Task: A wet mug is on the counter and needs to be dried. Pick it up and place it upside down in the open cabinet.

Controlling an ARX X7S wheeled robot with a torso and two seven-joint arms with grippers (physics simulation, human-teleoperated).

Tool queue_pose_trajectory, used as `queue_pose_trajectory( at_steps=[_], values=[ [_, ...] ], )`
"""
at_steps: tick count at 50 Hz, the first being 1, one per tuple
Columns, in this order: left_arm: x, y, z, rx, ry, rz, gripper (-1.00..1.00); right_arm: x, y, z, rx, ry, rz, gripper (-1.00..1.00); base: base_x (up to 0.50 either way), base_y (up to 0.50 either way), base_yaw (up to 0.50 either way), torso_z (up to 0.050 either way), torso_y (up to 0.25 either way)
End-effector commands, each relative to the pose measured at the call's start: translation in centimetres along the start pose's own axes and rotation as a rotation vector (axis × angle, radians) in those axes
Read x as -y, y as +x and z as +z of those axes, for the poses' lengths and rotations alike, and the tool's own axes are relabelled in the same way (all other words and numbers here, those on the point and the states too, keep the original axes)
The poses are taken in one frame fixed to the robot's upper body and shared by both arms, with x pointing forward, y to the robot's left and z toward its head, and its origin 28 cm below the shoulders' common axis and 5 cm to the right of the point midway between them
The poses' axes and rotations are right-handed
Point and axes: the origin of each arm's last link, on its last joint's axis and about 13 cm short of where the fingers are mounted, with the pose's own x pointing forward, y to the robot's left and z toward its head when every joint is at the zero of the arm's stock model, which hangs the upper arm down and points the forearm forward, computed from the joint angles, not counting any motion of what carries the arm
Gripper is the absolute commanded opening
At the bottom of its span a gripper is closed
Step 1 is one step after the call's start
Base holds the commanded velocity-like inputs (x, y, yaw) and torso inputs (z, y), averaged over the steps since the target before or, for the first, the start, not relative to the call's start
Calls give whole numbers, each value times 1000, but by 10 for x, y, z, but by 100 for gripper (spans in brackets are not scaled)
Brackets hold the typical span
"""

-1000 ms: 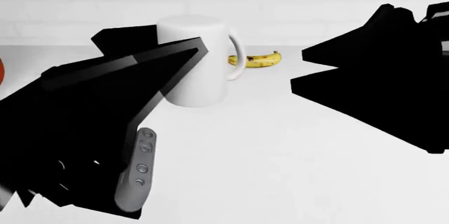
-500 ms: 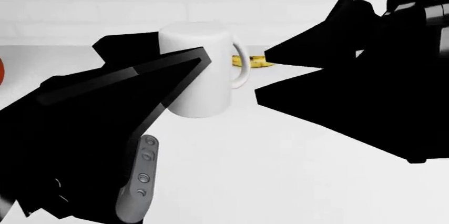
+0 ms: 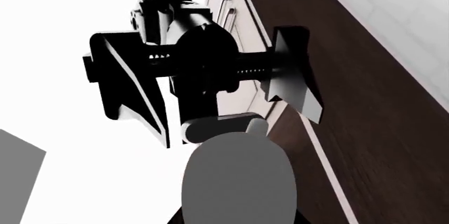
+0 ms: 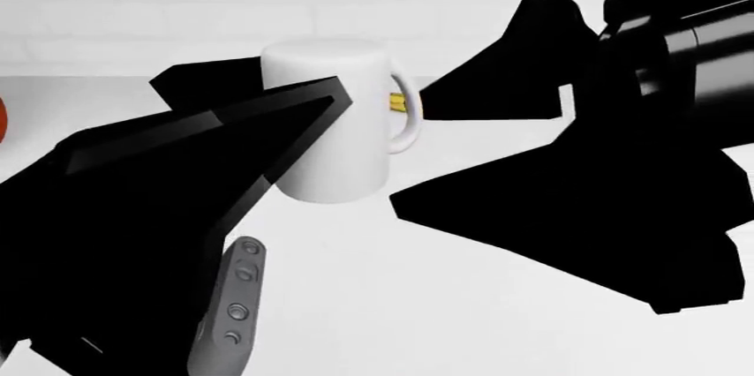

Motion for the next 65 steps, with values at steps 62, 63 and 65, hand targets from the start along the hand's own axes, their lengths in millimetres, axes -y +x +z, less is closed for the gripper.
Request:
queue_pose_trajectory(
  at_steps=[62,63,65],
  values=[
    [-1,2,15,-92,-75,42,100,2,11,9,107,-38,49,-100,0,0,0,0,0],
    [-1,2,15,-93,-72,44,100,2,9,8,104,-35,40,-100,0,0,0,0,0],
    [-1,2,14,-97,-65,47,100,0,7,6,96,-31,24,-100,0,0,0,0,0]
  ],
)
